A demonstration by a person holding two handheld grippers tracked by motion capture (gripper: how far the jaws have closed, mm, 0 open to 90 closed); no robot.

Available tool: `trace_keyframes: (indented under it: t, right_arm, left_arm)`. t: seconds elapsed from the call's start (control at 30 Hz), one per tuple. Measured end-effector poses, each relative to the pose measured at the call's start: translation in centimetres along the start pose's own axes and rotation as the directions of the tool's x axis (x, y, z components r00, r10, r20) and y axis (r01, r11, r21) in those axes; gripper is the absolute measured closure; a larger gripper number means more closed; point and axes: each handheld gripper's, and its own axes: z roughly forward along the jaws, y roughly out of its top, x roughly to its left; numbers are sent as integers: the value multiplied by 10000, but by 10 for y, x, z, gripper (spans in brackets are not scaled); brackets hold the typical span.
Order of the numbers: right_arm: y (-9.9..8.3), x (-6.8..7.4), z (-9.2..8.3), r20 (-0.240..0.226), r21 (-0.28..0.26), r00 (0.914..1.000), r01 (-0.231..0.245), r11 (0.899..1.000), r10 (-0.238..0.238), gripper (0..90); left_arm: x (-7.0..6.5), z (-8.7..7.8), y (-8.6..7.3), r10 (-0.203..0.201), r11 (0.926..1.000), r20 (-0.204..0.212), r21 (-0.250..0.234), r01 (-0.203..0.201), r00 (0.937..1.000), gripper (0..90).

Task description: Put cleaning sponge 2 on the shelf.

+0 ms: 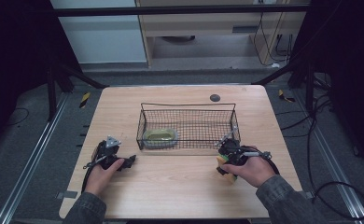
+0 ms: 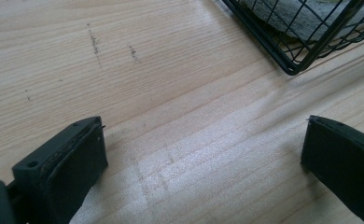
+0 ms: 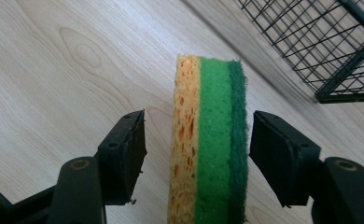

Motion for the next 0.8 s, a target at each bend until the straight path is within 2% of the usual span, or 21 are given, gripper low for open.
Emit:
trace_keyframes:
  t: [0.2, 0.33, 0.37, 0.47, 0.6, 0.67, 0.8]
  right_arm:
    - [1, -1, 5, -75, 340, 10000, 35, 9994, -33, 404]
    - [0, -3, 8, -189, 533, 9998, 13, 9986, -3, 512]
    - [-1, -4, 7, -269, 473, 9996, 12, 9989, 1, 568]
    - [-6, -7, 2, -305, 193, 9995, -72, 9998, 78, 641]
    - [-11, -13, -5, -351, -73, 9991, -252, 9997, 250, 643]
    - [-18, -21, -15, -307, -485, 9989, -381, 9981, 367, 641]
    - [-26, -31, -25, -301, -830, 9976, -640, 9945, 617, 638]
  left_arm:
    - [0, 0, 0, 6, 10000, 13, 2, -6, 10000, 0]
    - [1, 0, 0, 63, 10000, 25, 40, -63, 10000, 0]
    - [1, 0, 0, 60, 10000, 20, 42, -60, 10000, 0]
    - [1, 0, 1, 80, 9999, 8, 69, -80, 10000, 0]
    - [1, 0, 1, 78, 9999, 10, 69, -78, 10000, 0]
    - [1, 0, 1, 79, 9999, 8, 70, -79, 10000, 0]
    - [1, 0, 1, 77, 9999, 4, 68, -77, 10000, 0]
